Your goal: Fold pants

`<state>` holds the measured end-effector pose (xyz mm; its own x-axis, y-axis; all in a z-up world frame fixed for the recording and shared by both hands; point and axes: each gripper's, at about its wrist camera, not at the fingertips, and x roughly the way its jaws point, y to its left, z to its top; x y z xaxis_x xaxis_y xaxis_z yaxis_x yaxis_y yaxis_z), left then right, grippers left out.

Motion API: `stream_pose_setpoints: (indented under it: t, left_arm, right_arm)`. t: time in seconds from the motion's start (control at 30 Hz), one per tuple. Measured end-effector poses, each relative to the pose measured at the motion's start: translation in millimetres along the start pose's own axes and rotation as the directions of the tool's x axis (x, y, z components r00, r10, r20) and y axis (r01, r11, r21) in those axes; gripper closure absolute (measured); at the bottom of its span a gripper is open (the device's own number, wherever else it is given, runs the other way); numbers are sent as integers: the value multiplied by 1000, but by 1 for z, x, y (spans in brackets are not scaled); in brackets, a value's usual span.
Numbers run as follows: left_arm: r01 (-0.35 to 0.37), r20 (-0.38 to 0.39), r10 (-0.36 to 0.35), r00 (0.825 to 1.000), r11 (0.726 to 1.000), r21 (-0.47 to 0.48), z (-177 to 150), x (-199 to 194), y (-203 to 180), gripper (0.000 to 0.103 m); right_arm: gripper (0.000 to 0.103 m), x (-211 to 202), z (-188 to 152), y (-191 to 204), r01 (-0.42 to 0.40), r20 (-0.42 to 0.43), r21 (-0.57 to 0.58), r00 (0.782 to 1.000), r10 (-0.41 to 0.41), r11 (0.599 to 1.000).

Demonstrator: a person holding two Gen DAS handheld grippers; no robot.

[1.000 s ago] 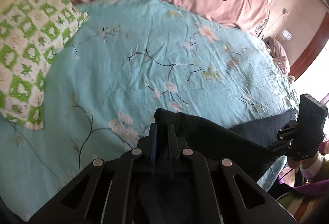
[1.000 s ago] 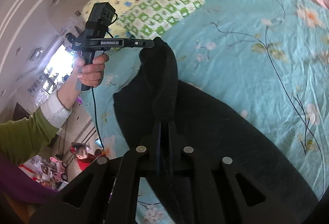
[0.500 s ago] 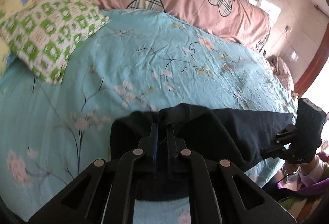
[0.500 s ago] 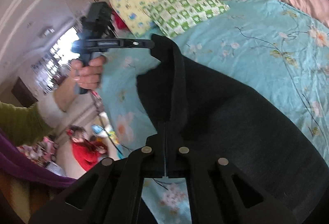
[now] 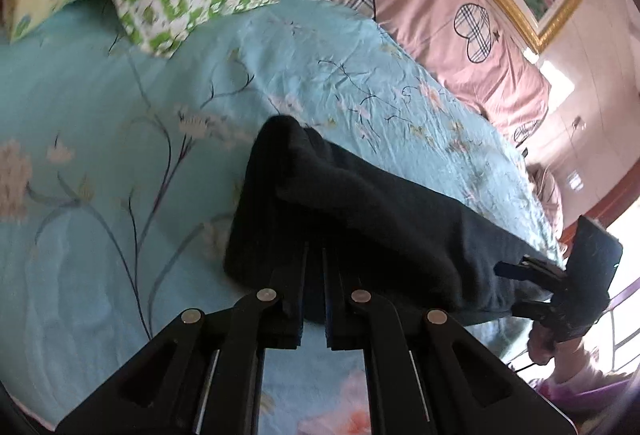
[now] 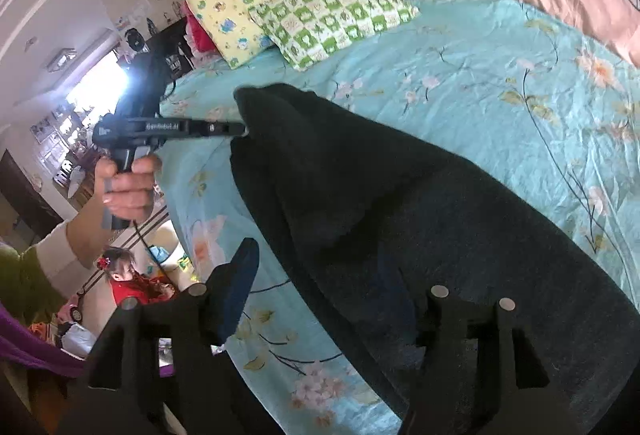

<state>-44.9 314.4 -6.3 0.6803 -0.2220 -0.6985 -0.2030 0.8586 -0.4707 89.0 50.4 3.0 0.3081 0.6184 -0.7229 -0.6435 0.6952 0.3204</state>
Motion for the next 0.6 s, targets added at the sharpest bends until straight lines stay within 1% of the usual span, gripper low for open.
stream_pose_setpoints:
  t: [0.1,0.13,0.17,0.23,0.33,0.4,0.47,0.5,0.53,0.57,0.6]
  left_arm:
    - [29,20,-28,999,998,-53,-5,-5,-4,88]
    - [45,27,-43,999,996,-78,-6,-6,-6,77]
    - [58,33,-55,998,993,-104,-6,-6,-8,64]
    - [52,35,-47,998,989,-140,-4,-2,-12,52]
    - [42,41,-35,999,979,-198,-1,7,-16,51]
    - [32,32,-25,999,971,-238,2,16,-16,51]
    - [1,20,4,1000,967,-254,4,24,-16,52]
    - [-17,12,21,1000,966,-259,5,28,-16,54]
    - [-38,0,39,999,965,-261,6,33,-18,70]
    - [-49,-11,48,999,963,-264,6,37,-19,95]
    - [-55,-22,51,998,962,-268,6,41,-20,99]
  right_arm:
    - [40,-3,-4,0,8,-3,5,1000,-8,1000]
    - [40,-5,-7,0,15,-3,-1,1000,-15,1000]
    - [40,-6,-9,0,23,-4,-5,1000,-23,1000]
    - [40,-10,-15,1,40,-9,-17,999,-40,999]
    - [40,-14,-24,0,74,-21,-36,997,-75,997]
    - [40,-13,-30,0,98,-39,-49,994,-100,994]
    - [40,-10,-36,0,140,-58,-81,988,-145,987]
    - [41,-7,-39,1,179,-73,-114,979,-188,977]
    - [41,-4,-41,2,211,-81,-140,971,-224,967]
    - [45,-1,-44,3,247,-85,-171,961,-264,954]
    - [60,2,-46,4,283,-84,-200,949,-305,938]
